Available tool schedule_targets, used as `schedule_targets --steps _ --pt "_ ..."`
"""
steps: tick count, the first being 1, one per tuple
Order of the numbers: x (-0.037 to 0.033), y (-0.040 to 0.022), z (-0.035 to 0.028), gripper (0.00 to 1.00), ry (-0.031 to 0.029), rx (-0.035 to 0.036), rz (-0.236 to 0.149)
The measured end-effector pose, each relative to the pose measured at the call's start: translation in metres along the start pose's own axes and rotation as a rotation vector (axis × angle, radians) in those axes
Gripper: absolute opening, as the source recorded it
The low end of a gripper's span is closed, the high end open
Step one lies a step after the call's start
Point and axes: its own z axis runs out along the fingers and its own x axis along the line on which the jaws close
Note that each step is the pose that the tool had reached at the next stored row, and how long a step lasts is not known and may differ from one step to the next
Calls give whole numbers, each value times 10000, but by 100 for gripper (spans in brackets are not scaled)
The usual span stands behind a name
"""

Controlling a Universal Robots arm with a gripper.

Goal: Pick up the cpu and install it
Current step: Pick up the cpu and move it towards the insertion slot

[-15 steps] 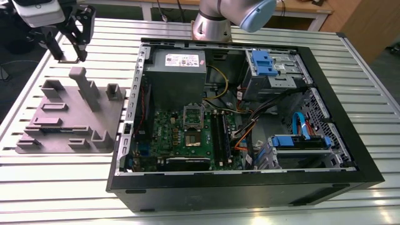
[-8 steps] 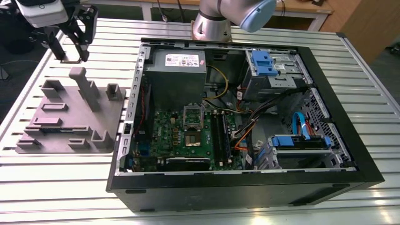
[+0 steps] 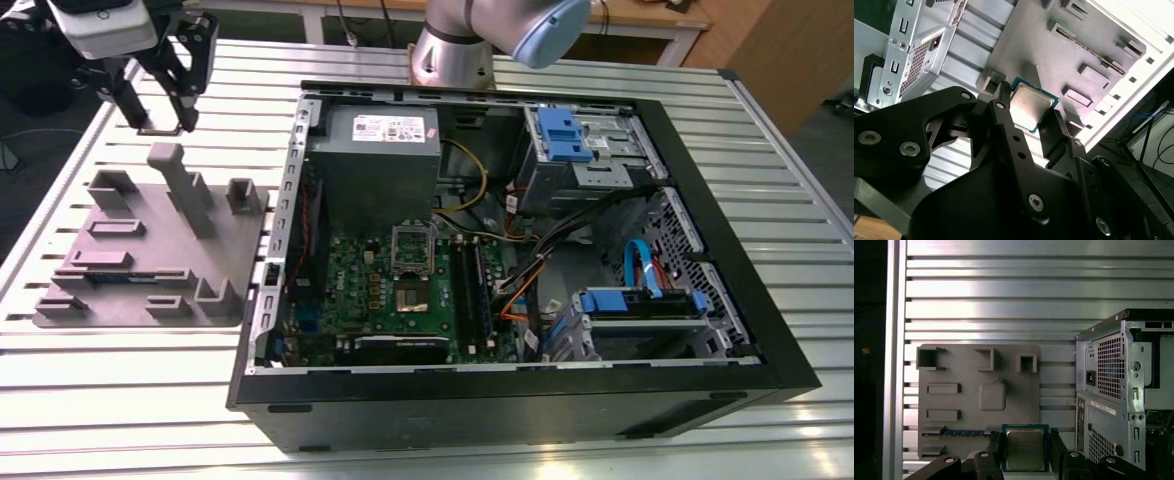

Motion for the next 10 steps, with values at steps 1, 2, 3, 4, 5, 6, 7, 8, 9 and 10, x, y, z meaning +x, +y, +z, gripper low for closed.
schedule_targets --steps 1,2,3,4,5,6,7,8,9,10 --pt "-8 0 0 47 0 0 0" --pt "-17 0 0 47 0 0 0" --pt "-26 0 0 47 0 0 0" --pt "-35 0 0 47 -1 0 0" --pt "-43 0 0 47 0 0 0" --pt "-52 1 0 47 0 0 0" --pt "-61 1 0 47 0 0 0" --pt "-70 1 0 47 0 0 0" --pt "-80 1 0 47 0 0 0" --pt "-89 1 -1 47 0 0 0"
